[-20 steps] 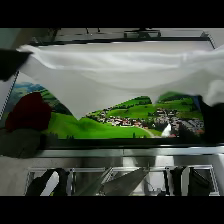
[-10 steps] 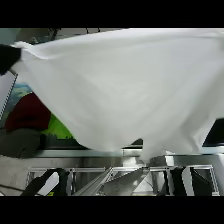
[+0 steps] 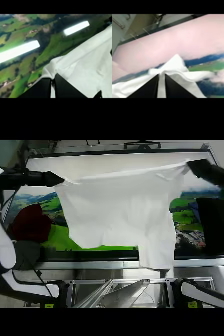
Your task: Fold the shirts.
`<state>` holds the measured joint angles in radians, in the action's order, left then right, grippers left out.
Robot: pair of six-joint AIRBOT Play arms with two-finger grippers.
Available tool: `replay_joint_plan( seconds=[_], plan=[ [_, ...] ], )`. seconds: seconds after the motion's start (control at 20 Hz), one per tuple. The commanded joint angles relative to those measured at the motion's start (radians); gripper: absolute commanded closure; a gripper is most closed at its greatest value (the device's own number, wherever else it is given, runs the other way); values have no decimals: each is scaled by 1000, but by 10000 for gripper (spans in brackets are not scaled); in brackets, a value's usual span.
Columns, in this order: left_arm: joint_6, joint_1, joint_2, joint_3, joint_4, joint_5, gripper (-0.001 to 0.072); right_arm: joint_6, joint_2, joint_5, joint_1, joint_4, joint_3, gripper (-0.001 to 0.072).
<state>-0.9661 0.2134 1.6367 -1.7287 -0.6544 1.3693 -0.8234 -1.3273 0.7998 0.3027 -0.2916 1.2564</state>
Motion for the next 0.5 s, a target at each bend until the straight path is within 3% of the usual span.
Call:
replay_joint_plan(
  seconds=[0.0, 0.1, 0.35, 0.45],
  plan=[
    [13, 4, 160, -2, 3, -98, 367, 16, -160, -192, -102, -18, -4, 390],
    [-46, 38, 193, -30, -1, -58, -13, 16, -165, -183, -92, -19, -4, 387],
    [-204, 169, 197, -154, -48, 241, -4, -23, -66, 132, 68, -26, -5, 393],
    [-217, 203, 153, -72, -100, 296, -4, -69, -26, 277, 145, -105, -8, 394]
  ],
)
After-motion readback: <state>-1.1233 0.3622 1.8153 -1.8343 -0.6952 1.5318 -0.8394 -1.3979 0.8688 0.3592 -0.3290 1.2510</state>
